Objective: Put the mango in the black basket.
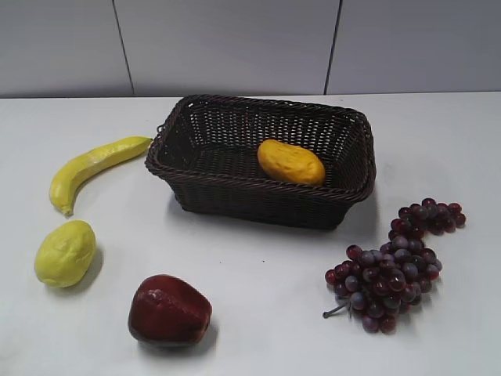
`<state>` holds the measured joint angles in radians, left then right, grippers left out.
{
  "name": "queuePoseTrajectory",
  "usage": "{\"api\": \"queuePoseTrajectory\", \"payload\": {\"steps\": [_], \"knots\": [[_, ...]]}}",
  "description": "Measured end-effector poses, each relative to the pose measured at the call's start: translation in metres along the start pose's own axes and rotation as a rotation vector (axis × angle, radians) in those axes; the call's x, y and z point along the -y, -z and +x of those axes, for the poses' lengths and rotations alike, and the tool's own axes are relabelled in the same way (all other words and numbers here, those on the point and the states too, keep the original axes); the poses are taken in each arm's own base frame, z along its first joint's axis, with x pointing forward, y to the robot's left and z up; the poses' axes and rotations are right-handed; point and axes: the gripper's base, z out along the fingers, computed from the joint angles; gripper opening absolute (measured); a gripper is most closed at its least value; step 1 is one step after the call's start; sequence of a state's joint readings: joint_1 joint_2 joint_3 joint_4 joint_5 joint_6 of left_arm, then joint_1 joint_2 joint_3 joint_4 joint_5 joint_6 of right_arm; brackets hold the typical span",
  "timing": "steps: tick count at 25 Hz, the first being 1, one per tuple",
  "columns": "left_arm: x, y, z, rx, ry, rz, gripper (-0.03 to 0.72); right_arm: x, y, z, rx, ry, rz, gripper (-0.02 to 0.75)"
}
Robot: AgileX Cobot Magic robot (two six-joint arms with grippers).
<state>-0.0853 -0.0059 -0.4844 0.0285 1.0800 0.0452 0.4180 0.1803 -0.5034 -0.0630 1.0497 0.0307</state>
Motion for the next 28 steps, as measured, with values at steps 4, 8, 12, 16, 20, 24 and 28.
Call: {"api": "queuePoseTrajectory", "payload": {"steps": [4, 8, 12, 16, 20, 24, 28], "knots": [[0.0, 0.0, 0.0, 0.0, 0.0, 0.0, 0.589, 0.002, 0.008, 0.005, 0.049, -0.076, 0.104, 0.591], [0.0, 0.0, 0.0, 0.0, 0.0, 0.0, 0.589, 0.002, 0.016, 0.01, 0.102, -0.146, 0.212, 0.591], [0.0, 0.0, 0.0, 0.0, 0.0, 0.0, 0.589, 0.0, 0.024, 0.016, 0.164, -0.186, 0.289, 0.591], [0.0, 0.0, 0.0, 0.0, 0.0, 0.0, 0.589, -0.001, 0.025, 0.017, 0.172, -0.195, 0.306, 0.591], [0.0, 0.0, 0.0, 0.0, 0.0, 0.0, 0.589, -0.001, 0.025, 0.017, 0.172, -0.195, 0.306, 0.591], [0.0, 0.0, 0.0, 0.0, 0.0, 0.0, 0.589, -0.001, 0.025, 0.017, 0.172, -0.195, 0.306, 0.591], [0.0, 0.0, 0.0, 0.0, 0.0, 0.0, 0.589, -0.001, 0.025, 0.017, 0.172, -0.195, 0.306, 0.591]]}}
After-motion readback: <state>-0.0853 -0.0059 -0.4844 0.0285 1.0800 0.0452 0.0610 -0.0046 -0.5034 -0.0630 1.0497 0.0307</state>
